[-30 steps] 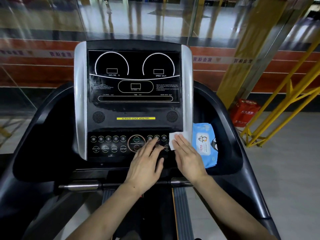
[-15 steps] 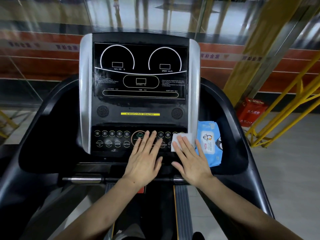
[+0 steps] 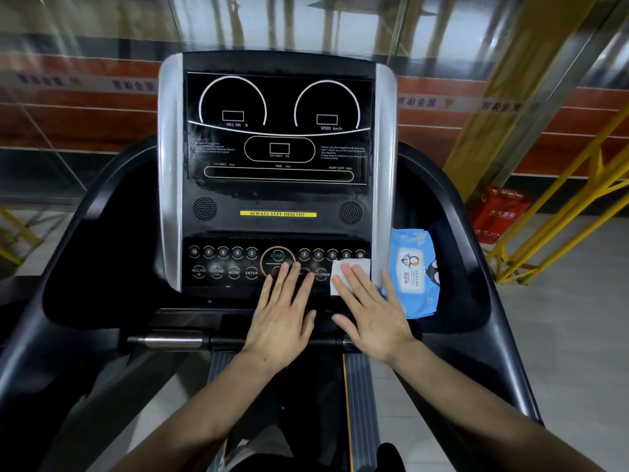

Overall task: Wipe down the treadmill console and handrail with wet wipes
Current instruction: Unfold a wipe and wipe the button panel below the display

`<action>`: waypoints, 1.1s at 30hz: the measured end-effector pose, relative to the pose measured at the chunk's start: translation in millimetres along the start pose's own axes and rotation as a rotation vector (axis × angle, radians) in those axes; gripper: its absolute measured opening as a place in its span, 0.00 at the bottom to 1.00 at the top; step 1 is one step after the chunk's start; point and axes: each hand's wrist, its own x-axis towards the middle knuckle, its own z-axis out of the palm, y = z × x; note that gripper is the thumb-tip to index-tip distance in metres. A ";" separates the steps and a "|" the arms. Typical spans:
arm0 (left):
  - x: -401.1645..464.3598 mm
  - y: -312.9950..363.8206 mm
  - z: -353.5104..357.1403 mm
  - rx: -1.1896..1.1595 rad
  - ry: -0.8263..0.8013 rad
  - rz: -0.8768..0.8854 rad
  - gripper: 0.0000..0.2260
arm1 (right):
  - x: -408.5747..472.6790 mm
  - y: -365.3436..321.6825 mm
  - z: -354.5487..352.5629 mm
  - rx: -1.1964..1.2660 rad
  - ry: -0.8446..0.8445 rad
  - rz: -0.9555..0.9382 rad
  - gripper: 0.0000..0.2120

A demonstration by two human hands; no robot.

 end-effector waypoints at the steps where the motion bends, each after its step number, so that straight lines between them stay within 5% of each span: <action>1: -1.5 -1.0 0.3 -0.007 -0.004 -0.009 0.31 | 7.4 2.8 -4.0 0.001 0.014 -0.003 0.34; 19: -16.2 -7.4 -5.1 -0.056 0.002 -0.080 0.31 | 50.0 -15.4 -18.5 0.060 0.027 0.099 0.31; 26: -21.9 -16.8 -2.7 -0.031 0.000 -0.110 0.31 | 19.2 -18.2 -6.5 0.017 -0.004 -0.055 0.30; 33: -23.0 -19.7 -5.3 -0.030 0.024 -0.117 0.31 | 47.6 -36.0 -10.5 0.070 -0.001 0.057 0.30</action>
